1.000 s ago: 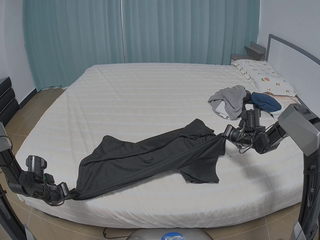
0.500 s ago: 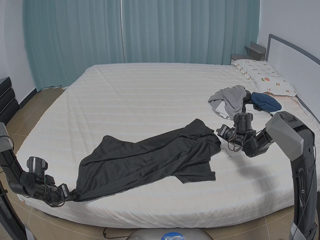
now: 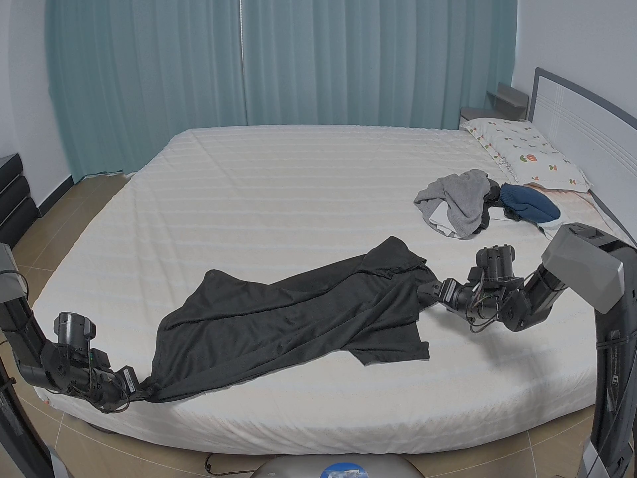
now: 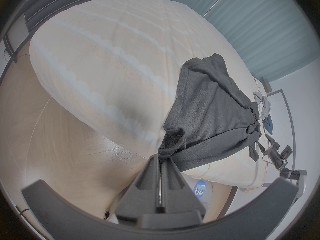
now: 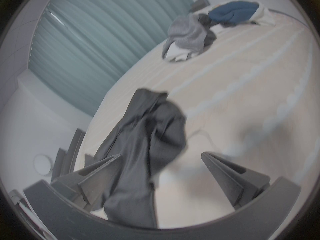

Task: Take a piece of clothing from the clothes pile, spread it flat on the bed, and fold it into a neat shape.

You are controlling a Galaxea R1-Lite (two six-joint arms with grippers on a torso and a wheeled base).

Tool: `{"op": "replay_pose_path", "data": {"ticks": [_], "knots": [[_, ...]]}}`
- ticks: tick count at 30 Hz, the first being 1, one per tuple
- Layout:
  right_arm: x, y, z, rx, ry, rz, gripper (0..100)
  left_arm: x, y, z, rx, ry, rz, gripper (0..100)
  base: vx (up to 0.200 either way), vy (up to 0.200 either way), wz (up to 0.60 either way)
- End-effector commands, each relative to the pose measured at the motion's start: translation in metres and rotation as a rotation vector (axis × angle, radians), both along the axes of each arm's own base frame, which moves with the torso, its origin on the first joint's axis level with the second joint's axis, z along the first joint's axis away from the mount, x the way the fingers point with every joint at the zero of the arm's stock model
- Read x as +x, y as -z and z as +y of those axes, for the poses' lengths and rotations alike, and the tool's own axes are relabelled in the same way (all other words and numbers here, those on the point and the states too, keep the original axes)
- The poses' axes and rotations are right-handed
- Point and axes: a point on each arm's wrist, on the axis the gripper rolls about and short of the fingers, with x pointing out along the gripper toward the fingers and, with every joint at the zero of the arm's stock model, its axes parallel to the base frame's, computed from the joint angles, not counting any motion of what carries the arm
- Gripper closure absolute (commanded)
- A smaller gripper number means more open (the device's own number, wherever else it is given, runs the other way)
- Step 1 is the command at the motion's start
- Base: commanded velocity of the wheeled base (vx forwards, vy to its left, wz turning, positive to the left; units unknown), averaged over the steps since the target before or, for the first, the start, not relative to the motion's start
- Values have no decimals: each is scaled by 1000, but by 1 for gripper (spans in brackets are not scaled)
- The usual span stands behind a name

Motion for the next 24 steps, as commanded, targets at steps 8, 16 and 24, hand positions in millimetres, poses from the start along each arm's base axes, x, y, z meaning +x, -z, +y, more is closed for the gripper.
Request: {"op": "replay_pose_path", "data": {"ticks": [8, 16, 24], "knots": [[-44, 2, 32, -14, -187, 49, 0, 0, 0, 0, -10, 3, -1, 100, 0, 0, 0], [-39, 7, 50, -19, -211, 40, 100, 0, 0, 0, -10, 3, -1, 100, 0, 0, 0], [-48, 10, 33, -51, -160, 91, 100, 0, 0, 0, -11, 4, -3, 100, 0, 0, 0]]}}
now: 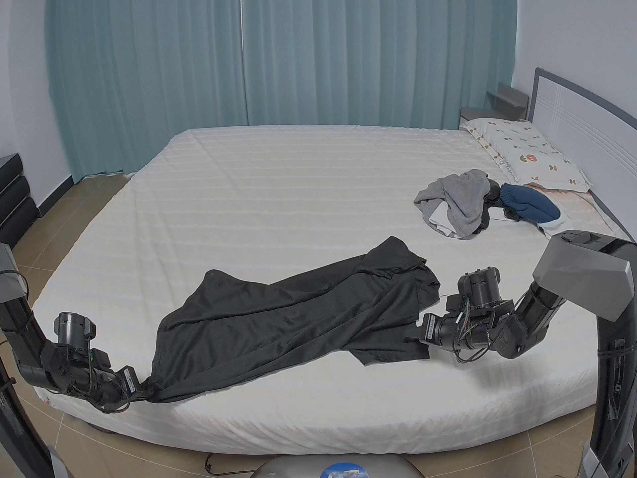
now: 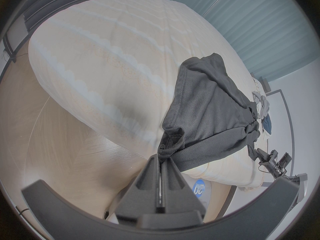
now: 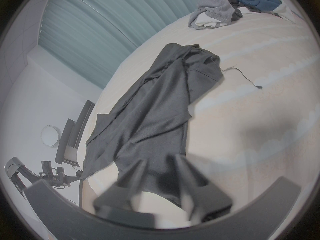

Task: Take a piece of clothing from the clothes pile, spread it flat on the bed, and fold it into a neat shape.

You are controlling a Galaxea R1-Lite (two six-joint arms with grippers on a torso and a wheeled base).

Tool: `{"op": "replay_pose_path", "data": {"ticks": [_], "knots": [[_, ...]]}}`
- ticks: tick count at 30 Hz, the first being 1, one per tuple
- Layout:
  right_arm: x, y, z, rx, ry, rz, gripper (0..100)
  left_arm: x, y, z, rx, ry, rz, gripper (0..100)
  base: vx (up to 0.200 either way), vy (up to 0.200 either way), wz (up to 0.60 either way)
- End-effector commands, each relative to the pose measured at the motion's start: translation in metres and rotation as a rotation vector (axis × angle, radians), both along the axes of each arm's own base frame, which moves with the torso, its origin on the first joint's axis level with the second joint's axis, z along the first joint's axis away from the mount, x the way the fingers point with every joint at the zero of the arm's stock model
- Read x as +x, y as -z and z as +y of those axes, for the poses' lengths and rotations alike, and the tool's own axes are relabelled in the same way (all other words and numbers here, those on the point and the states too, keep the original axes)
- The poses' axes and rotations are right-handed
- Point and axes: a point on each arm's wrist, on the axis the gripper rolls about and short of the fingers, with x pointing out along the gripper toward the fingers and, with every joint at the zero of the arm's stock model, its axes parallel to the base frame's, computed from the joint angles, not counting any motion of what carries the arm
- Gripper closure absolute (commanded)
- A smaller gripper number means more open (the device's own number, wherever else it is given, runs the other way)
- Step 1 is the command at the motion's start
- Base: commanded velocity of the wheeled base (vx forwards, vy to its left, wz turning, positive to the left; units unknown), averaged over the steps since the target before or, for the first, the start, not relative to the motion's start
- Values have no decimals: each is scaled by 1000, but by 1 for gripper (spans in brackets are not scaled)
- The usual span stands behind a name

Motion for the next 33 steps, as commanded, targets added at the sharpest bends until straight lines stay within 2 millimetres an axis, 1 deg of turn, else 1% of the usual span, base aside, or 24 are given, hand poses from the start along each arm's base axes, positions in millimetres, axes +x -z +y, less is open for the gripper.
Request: {"op": "replay_pose_path", "data": {"ticks": [1, 3, 7, 11, 13, 17, 18, 22, 25, 27, 29, 30, 32, 33], "knots": [[-8, -3, -17, -14, 39, 27, 100, 0, 0, 0, -1, -1, 0, 100, 0, 0, 0], [-15, -9, -24, -21, 47, 34, 100, 0, 0, 0, -1, -1, 0, 100, 0, 0, 0], [-43, -31, -43, -44, 71, 95, 100, 0, 0, 0, -1, -1, 1, 100, 0, 0, 0], [-71, -42, -57, -70, 67, 108, 100, 0, 0, 0, -1, -2, 1, 100, 0, 0, 0], [-77, -43, -60, -83, 57, 103, 100, 0, 0, 0, -1, -1, 0, 100, 0, 0, 0], [-74, -39, -57, -87, 43, 104, 100, 0, 0, 0, -1, -1, 1, 100, 0, 0, 0], [-72, -37, -56, -87, 41, 108, 0, 0, 0, 0, -2, 0, 1, 100, 0, 0, 0], [-60, -29, -42, -86, 6, 105, 0, 0, 0, 0, -1, -2, 0, 100, 0, 0, 0], [-41, -20, -27, -81, -9, 89, 0, 0, 0, 0, -1, -1, 1, 100, 0, 0, 0], [-36, -16, -21, -77, -16, 91, 0, 0, 0, 0, -1, -1, 1, 100, 0, 0, 0], [-27, -13, -9, -46, -12, 92, 0, 0, 0, 0, -1, -1, 1, 100, 0, 0, 0], [-23, -9, -2, -36, -12, 101, 0, 0, 0, 0, -1, -1, 1, 100, 0, 0, 0], [-20, -4, 3, -35, -15, 107, 0, 0, 1, 0, -1, -1, 3, 100, 0, 0, 0], [-15, 3, 9, -47, -12, 102, 0, 0, 0, 0, -2, 0, 1, 100, 0, 0, 0]]}}
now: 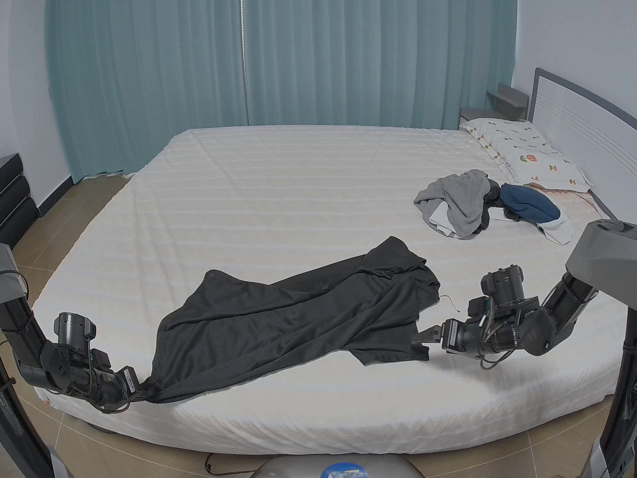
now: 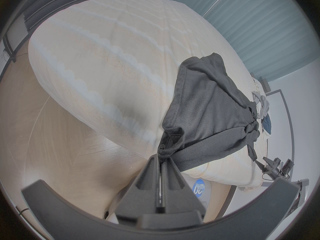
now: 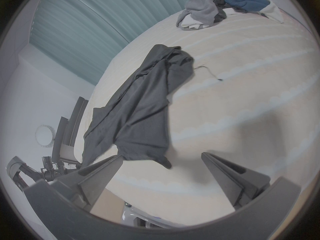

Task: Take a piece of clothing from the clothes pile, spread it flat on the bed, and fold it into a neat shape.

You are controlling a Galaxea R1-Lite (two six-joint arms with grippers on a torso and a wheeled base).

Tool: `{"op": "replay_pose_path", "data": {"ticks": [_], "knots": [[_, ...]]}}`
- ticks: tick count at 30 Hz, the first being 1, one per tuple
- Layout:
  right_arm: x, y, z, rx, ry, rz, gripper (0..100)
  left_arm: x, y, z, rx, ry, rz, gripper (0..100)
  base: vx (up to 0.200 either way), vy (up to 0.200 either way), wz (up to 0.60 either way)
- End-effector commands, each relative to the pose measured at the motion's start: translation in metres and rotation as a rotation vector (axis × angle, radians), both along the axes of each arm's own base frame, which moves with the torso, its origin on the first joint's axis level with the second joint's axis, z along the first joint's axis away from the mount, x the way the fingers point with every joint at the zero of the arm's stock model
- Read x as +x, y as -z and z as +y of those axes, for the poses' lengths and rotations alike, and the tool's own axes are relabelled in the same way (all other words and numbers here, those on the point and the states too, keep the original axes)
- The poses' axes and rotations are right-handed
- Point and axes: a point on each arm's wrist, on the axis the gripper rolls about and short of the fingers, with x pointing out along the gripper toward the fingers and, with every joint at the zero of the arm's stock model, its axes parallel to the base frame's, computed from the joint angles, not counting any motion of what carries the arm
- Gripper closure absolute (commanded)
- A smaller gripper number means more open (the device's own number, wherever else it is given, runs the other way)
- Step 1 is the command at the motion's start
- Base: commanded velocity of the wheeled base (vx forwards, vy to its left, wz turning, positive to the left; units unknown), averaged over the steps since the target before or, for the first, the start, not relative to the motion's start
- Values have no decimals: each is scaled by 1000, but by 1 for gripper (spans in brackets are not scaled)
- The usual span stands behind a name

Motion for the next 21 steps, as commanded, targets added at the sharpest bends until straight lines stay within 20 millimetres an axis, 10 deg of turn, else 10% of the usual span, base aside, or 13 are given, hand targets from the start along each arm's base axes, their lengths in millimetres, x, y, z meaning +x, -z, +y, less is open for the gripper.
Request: {"op": "replay_pose_path", "data": {"ticks": [1, 8, 9, 21], "knots": [[14, 28, 23, -13, -14, 27, 0, 0, 0, 0, 0, -1, 0, 100, 0, 0, 0], [23, 32, 27, -10, 3, -10, 0, 0, 0, 0, 0, -1, 1, 100, 0, 0, 0], [23, 32, 27, -10, 3, -10, 100, 0, 0, 0, 0, -1, 1, 100, 0, 0, 0], [-13, 30, 6, -90, 62, 42, 100, 0, 0, 0, -2, 1, -2, 100, 0, 0, 0]]}}
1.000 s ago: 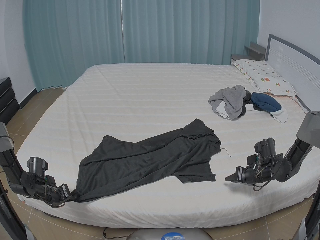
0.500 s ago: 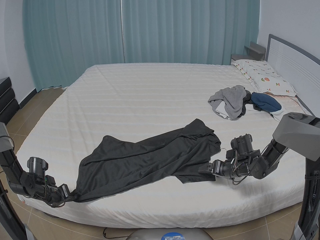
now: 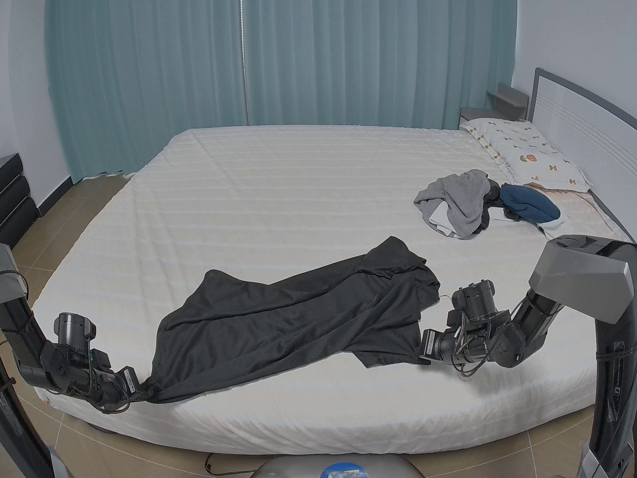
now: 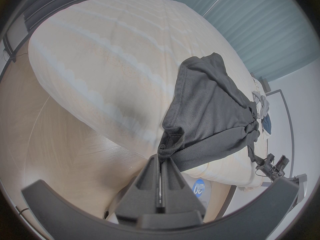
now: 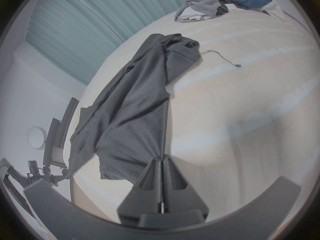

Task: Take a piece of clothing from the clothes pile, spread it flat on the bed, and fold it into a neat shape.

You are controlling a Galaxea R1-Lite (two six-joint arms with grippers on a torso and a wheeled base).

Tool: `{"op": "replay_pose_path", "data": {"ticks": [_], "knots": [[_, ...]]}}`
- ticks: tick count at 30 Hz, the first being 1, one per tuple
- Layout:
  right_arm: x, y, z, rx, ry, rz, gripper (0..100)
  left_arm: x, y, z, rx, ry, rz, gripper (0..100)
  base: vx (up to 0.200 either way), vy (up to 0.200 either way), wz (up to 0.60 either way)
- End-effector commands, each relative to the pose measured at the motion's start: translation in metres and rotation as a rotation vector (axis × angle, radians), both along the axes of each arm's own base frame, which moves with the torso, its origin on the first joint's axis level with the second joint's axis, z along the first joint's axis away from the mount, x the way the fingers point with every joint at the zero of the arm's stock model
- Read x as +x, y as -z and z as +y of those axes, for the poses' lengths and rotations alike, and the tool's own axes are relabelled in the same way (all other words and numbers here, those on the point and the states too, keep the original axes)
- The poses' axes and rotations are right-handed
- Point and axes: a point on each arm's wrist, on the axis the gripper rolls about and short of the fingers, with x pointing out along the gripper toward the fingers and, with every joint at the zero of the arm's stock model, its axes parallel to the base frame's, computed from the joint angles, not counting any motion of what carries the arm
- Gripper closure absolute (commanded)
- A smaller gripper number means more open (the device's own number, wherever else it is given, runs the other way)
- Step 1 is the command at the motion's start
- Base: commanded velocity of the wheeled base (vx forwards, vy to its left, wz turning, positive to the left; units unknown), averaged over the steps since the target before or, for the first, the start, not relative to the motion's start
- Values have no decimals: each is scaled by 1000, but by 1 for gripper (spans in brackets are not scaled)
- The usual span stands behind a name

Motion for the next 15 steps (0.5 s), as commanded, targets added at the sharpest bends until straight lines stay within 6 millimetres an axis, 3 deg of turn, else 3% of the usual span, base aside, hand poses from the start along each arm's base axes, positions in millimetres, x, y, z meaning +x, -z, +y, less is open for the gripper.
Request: {"op": "replay_pose_path", "data": {"ticks": [1, 4, 8, 15], "knots": [[-30, -13, -18, -19, 23, 43, 100, 0, 0, 0, -1, 0, -2, 100, 0, 0, 0], [-42, -23, -28, -15, 39, 48, 100, 1, 0, 0, 0, -1, -3, 100, 0, 0, 0], [-77, -42, -44, -19, 58, 58, 100, 1, -2, 0, 5, -2, -17, 100, 0, 0, 0], [-132, -34, -47, -79, -9, 178, 100, 2, -4, -3, 10, 12, -31, 100, 0, 0, 0]]}}
